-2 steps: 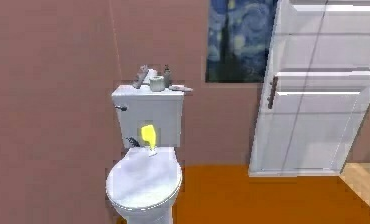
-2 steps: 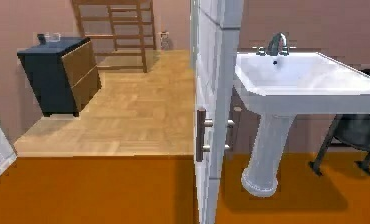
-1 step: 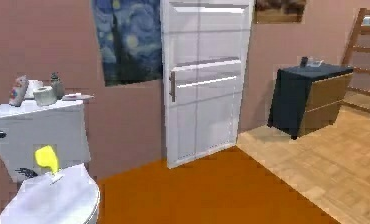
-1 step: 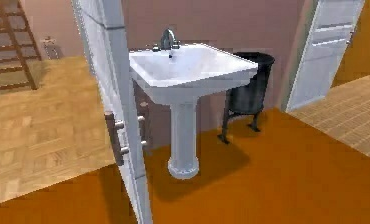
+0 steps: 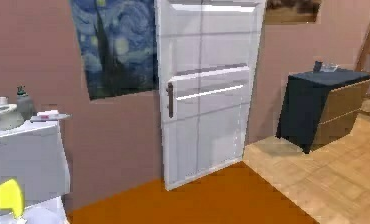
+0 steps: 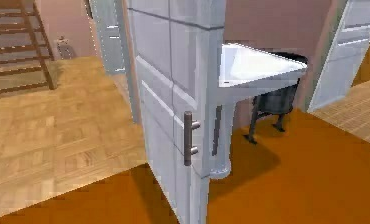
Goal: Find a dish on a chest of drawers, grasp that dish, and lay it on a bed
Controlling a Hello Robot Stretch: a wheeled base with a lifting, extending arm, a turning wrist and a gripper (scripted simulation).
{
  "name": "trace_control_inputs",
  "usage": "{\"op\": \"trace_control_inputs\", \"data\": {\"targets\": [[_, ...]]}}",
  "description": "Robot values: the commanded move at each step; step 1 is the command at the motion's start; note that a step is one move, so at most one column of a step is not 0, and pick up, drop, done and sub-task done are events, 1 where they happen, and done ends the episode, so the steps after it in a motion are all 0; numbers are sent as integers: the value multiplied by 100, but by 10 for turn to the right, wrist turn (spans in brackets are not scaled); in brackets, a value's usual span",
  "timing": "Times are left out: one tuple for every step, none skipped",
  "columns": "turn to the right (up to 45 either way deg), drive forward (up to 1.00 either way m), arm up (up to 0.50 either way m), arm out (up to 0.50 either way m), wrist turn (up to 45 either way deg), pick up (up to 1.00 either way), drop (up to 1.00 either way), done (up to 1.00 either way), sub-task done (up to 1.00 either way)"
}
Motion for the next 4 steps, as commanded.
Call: {"op": "trace_control_inputs", "data": {"targets": [[270, 0, 0, 0, 0, 0, 0, 0, 0], [0, 35, 0, 0, 0, 0, 0, 0, 0], [300, 0, 0, 0, 0, 0, 0, 0, 0], [0, 100, 0, 0, 0, 0, 0, 0, 0]]}}
